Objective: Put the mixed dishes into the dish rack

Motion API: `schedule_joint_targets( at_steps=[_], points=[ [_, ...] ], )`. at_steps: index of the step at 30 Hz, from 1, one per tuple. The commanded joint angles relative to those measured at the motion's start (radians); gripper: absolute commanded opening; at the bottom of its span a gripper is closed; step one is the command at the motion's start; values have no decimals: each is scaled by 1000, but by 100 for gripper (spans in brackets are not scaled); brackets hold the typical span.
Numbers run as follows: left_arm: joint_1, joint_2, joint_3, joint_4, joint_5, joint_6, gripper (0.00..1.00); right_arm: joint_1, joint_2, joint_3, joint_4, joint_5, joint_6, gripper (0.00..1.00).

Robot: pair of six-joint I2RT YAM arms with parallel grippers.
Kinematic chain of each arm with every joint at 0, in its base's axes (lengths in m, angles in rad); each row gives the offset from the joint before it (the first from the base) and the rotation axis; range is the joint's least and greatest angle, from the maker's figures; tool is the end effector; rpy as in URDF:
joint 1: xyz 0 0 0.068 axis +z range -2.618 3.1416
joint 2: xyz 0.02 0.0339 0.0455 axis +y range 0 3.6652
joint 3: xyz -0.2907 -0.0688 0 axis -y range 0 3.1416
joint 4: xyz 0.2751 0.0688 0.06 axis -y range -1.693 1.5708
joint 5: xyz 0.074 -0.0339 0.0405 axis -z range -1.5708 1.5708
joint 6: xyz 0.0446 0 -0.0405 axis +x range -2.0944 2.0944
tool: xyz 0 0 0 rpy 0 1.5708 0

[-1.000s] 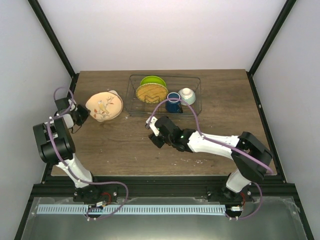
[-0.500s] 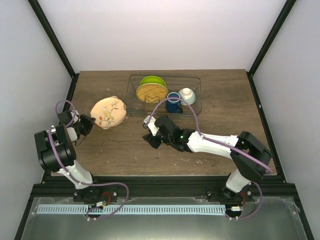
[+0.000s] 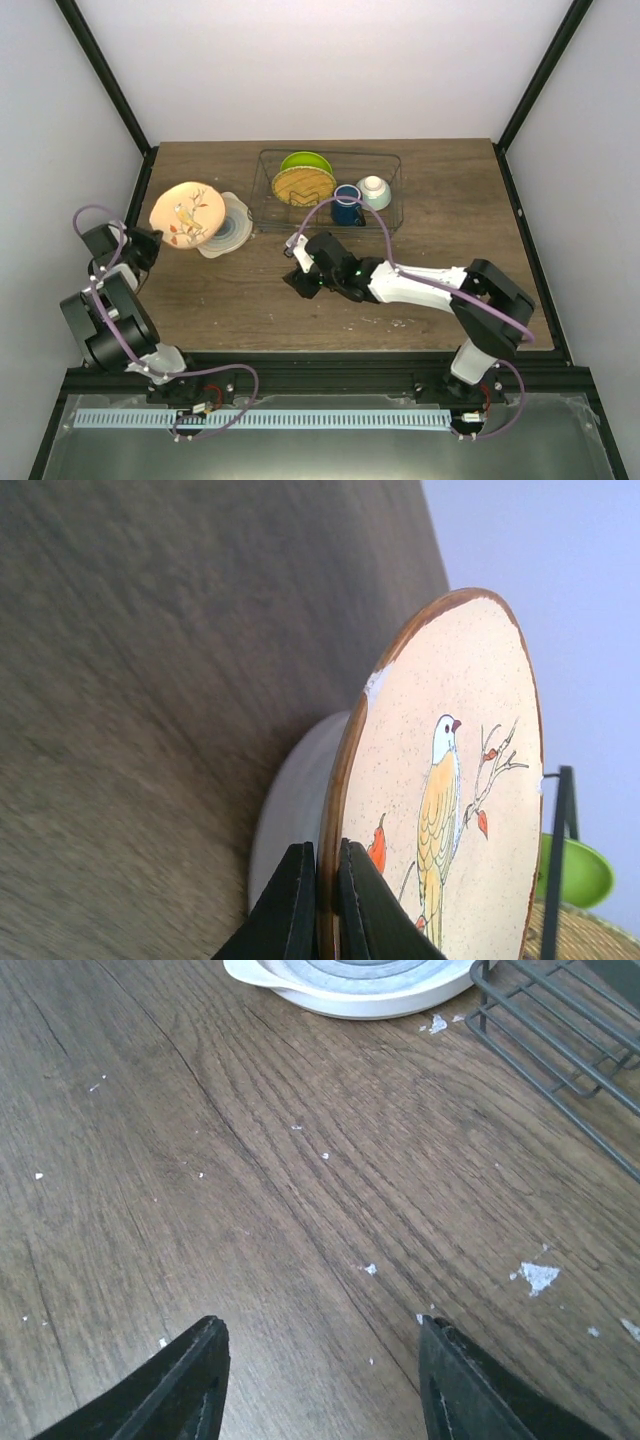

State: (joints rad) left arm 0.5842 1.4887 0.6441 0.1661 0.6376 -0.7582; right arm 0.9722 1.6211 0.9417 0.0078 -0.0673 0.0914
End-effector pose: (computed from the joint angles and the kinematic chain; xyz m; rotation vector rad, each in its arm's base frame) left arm 0.2726 0.1484 0.1684 -1.0882 1.9245 -0.8088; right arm 0.2111 0.3149 0.2039 -1.0238 2.0839 0.6354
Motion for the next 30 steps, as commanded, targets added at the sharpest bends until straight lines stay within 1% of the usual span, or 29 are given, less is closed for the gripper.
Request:
schedule_joint_targets(
  at_steps=[1, 3, 7, 10, 12, 16, 21, 24, 30],
  points=[
    [-7, -104, 29, 53, 113, -34, 0, 9, 51, 100, -30, -8, 41, 58],
    [-10, -146, 22, 30, 115, -26, 0, 1, 69, 136, -43, -26, 65, 65],
    [-17, -233, 20, -31, 127, -11, 0, -58, 75, 162, -16, -134, 116, 76],
    [-30, -292, 27, -83, 135, 3, 0, -105, 69, 169, 3, -216, 144, 81],
    [-50, -327, 30, -112, 140, 3, 0, -133, 69, 182, 2, -252, 147, 82],
    [-157, -394, 36, -174, 104, 28, 0, -193, 68, 203, 18, -362, 162, 83],
    [-253, -442, 19, -208, 75, 38, 0, -261, 63, 211, 71, -500, 209, 83],
    [-293, -469, 19, -247, 48, 62, 0, -276, 69, 232, 65, -533, 209, 83],
    [-334, -499, 6, -274, 43, 80, 0, -299, 97, 275, 70, -593, 217, 82]
  ],
)
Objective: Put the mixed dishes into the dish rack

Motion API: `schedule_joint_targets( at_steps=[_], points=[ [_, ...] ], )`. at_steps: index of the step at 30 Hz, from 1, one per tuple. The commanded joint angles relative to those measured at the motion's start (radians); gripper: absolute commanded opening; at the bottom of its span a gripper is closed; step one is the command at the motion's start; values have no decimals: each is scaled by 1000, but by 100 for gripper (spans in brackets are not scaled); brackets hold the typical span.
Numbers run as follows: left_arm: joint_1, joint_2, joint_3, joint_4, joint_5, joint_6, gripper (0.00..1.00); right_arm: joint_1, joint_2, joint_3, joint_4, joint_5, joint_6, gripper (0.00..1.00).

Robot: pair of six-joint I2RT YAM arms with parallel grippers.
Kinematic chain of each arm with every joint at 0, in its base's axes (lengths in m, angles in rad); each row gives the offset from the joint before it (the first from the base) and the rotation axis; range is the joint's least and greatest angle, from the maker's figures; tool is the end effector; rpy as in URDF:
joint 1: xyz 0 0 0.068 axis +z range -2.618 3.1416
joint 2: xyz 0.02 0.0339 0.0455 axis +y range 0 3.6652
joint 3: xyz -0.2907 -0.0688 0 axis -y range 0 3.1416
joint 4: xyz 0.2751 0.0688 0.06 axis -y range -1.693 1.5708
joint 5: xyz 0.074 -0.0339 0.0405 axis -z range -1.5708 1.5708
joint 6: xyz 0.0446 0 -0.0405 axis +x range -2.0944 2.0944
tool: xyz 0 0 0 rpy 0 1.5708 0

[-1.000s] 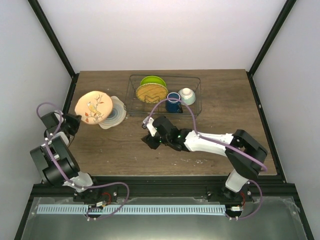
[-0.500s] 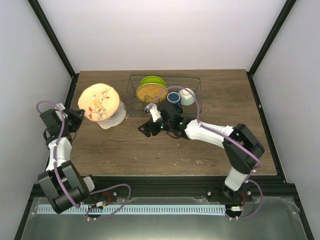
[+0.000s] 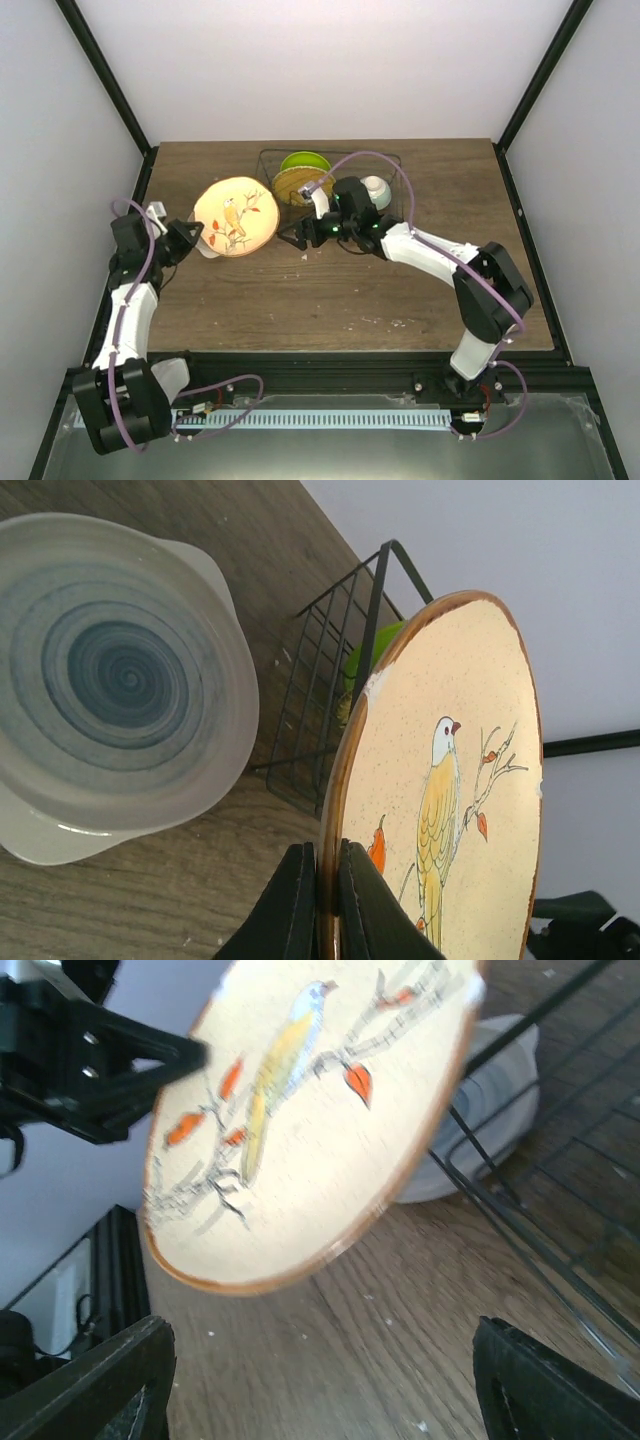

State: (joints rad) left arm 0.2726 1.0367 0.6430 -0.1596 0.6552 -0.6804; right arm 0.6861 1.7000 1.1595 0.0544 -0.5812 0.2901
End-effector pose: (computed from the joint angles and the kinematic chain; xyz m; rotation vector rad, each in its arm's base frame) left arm 0.2405 0.0390 0.2561 -0.6087 2.0457 -0.9347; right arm 0.3115 0.2867 0.2597 -0.8047 2.0365 1.1782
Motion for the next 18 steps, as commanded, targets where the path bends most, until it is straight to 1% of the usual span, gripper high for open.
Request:
schedule_joint_targets(
  at_steps=[1, 4, 9, 14, 18],
  points=[
    [-32, -50, 3, 47, 22, 8, 0, -19, 21, 59, 31, -92, 26, 82],
    [-63, -48, -11, 50, 20, 16, 0, -26, 41, 78, 51, -121, 46, 82],
    [-138, -47, -34, 83, -4, -4, 0, -27, 111, 134, 30, -146, 61, 80],
    [-201, -48, -33, 91, -28, -14, 0, -27, 138, 155, 18, -118, 51, 79],
    [-204, -53, -30, 83, -37, -10, 0, -28, 129, 160, -23, -65, 23, 79]
  ],
)
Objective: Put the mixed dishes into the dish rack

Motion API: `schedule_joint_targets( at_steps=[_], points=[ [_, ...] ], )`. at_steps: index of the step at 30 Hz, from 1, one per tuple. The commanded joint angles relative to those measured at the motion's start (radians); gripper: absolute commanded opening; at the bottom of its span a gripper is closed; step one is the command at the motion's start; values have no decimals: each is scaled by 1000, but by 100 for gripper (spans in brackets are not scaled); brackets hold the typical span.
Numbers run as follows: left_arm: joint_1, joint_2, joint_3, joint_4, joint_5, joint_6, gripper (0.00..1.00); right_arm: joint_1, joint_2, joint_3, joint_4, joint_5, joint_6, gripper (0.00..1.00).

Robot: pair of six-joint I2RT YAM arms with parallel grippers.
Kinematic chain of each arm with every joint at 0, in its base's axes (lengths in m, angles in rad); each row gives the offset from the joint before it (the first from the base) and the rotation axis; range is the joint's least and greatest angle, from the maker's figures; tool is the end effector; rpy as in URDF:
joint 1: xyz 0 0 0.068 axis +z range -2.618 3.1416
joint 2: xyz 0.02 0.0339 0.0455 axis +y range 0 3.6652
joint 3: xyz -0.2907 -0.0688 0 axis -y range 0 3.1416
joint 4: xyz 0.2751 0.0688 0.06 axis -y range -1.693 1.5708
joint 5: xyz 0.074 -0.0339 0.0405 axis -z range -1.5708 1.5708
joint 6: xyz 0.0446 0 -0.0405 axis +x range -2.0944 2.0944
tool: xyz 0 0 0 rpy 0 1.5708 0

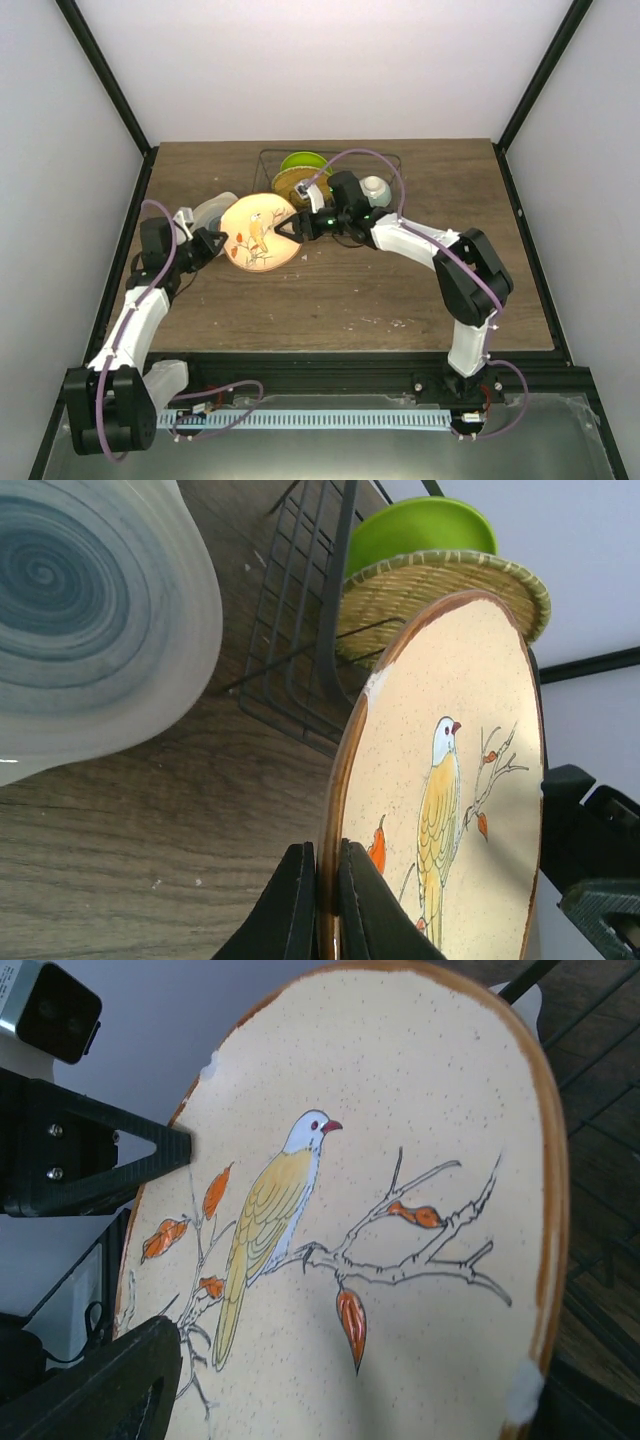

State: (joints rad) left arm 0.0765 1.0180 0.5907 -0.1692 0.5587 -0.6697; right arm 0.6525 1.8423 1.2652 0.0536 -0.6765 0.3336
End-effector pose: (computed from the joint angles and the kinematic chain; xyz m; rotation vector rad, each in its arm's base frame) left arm 0.2362 -0.0056 0.2387 -0.4885 2.1613 -0.9401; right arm 0.3449 0.2987 0.2394 -0.7872 2.0925 1.2777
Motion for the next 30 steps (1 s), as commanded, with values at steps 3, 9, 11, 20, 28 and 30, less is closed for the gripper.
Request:
schedule_joint_targets(
  at_steps=[3, 9, 11, 20, 28, 30],
  points=[
    [-9, -33, 21, 94, 60, -25, 0, 3, -21, 43, -27, 40, -29, 79],
    [-12, -42, 19, 106, 67, -40, 0, -1, -5, 23, 1, 8, -16, 70],
    [-12, -48, 19, 110, 69, -43, 0, -1, 3, 18, 19, -13, -7, 62],
    [-40, -46, -5, 170, 73, -78, 0, 1, 63, 23, 81, -116, 43, 42],
    [-93, -10, -5, 199, 49, -83, 0, 1, 72, 23, 95, -129, 39, 21],
    [-93, -7, -6, 199, 46, -81, 0, 1, 58, 25, 79, -111, 22, 12]
  ],
)
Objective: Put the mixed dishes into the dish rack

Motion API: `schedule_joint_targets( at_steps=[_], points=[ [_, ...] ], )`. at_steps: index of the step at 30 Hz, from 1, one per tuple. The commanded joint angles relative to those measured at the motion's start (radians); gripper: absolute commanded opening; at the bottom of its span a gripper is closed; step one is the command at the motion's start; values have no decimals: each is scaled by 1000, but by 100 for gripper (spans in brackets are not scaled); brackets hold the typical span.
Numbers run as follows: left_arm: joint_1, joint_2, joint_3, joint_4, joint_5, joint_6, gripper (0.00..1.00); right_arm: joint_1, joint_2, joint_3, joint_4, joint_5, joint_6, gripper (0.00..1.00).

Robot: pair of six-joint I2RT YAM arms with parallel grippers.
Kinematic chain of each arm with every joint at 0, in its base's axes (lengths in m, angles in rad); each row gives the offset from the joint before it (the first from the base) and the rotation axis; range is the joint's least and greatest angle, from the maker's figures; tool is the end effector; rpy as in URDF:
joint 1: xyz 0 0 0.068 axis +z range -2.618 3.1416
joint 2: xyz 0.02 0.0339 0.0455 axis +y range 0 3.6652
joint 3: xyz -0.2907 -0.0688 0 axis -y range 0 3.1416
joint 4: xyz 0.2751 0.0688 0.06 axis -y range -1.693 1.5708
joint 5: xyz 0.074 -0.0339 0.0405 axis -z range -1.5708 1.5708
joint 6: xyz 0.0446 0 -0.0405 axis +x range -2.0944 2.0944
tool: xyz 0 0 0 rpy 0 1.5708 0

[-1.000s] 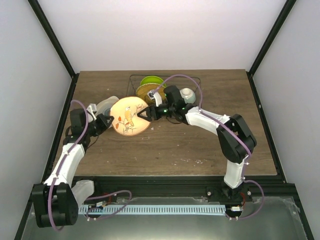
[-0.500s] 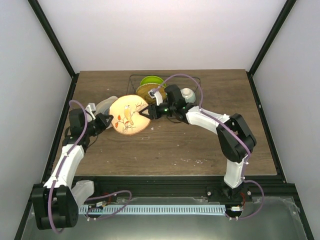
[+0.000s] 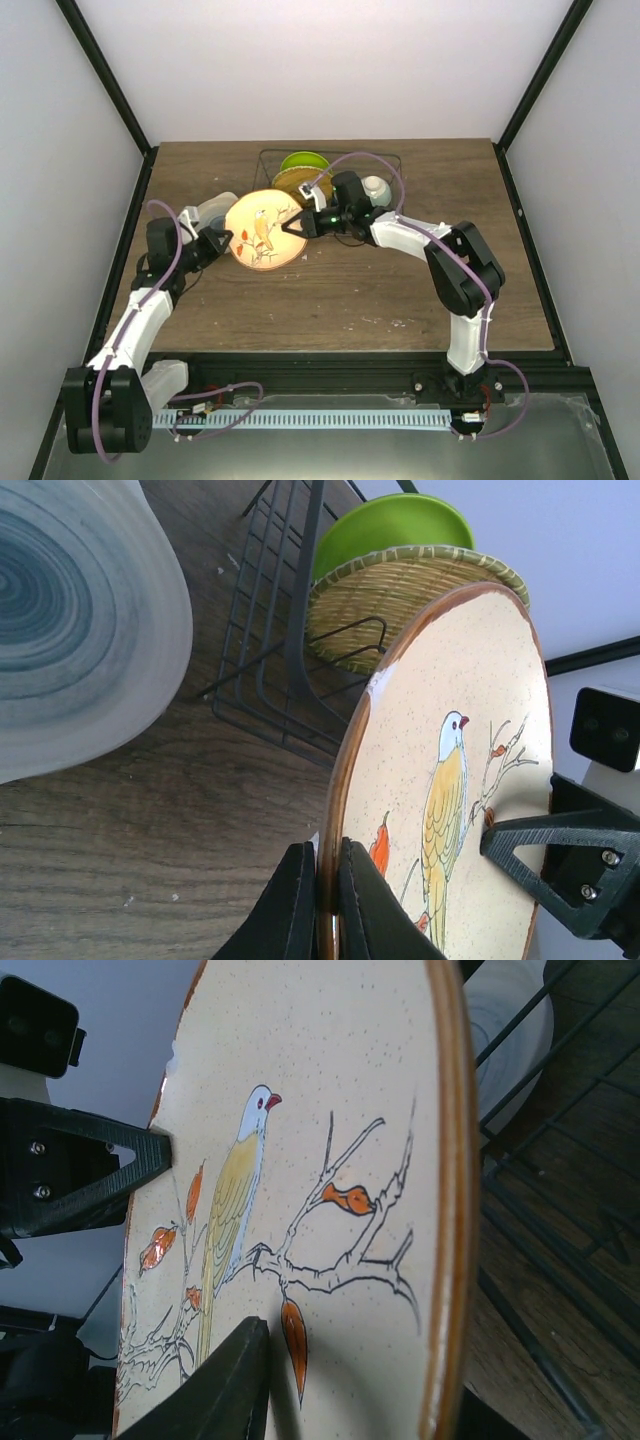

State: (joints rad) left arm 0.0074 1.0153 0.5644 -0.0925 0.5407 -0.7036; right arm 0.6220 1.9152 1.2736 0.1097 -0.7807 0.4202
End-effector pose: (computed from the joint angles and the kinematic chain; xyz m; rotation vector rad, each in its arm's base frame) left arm 0.2367 -0.0212 0.2366 -0.4347 2.1402 -0.9774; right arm 0.3601 0.2968 0.2170 -0.7381 2.1409 1.4142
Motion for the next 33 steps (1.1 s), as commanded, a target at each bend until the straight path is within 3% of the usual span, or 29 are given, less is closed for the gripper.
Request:
schedule_joint_targets(
  at_steps=[1, 4, 7, 12, 25, 33],
  points=[
    [-24, -3, 23, 116, 62, -43, 0, 31, -22, 18, 14, 4, -72, 8],
    [-24, 4, 26, 103, 61, -32, 2, 30, -35, 25, -11, 32, -100, 3],
    [-24, 8, 19, 95, 59, -21, 16, 30, -37, 51, -47, 51, -136, 2],
    [-25, 4, 7, 84, 61, -6, 29, 13, -45, 98, -100, 80, -187, 1],
    [-24, 30, -30, 79, 82, 28, 41, -8, -68, 128, -129, 98, -248, 1],
    [-24, 65, -94, 123, 88, 33, 43, -11, -68, 131, -136, 93, -259, 1]
  ],
)
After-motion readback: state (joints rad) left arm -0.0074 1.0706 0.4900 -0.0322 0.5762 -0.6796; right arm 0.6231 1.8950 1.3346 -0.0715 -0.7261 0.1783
